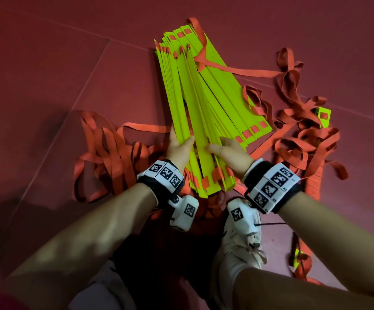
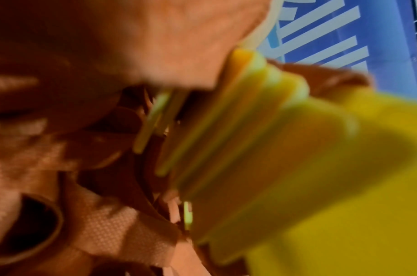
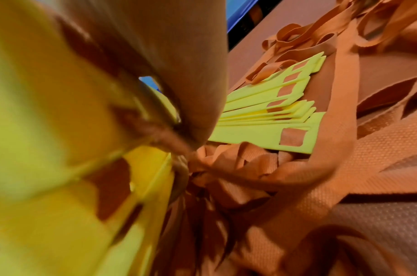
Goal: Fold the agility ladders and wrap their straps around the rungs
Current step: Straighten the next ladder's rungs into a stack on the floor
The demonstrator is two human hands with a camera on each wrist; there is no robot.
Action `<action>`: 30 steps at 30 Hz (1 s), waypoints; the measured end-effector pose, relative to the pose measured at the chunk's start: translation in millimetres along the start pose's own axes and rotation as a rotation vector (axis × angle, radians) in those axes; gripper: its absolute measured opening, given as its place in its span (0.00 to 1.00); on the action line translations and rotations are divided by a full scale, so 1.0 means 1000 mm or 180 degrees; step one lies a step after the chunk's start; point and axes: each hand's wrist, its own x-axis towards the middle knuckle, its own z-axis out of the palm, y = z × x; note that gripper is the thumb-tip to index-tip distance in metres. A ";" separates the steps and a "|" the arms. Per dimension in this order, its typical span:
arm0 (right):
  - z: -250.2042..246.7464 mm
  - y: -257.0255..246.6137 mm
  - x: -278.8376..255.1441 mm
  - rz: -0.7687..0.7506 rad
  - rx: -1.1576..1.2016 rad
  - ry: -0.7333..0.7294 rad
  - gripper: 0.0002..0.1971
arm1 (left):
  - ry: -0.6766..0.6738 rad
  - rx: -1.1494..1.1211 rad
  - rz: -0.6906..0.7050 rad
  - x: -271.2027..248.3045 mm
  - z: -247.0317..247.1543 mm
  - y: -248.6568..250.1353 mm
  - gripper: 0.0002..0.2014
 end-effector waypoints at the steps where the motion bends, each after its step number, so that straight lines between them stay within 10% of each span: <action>1: 0.003 0.002 -0.001 -0.0053 -0.0010 -0.0054 0.15 | 0.0014 0.0009 -0.0009 -0.001 0.002 0.002 0.29; 8: 0.014 0.008 -0.011 -0.0163 0.0147 -0.0547 0.16 | -0.0086 -0.0187 -0.0178 0.002 0.005 0.001 0.34; 15: 0.021 0.006 -0.014 -0.0228 -0.0419 -0.0133 0.30 | -0.0096 -0.0450 -0.0291 0.005 0.004 -0.003 0.28; 25: 0.024 0.008 -0.015 -0.0105 0.0406 0.0144 0.24 | -0.0022 -0.0506 -0.0292 0.008 0.005 -0.003 0.23; 30: 0.024 0.008 -0.011 0.0005 0.0457 0.0081 0.25 | -0.0201 -0.0403 0.0045 0.008 0.006 -0.005 0.38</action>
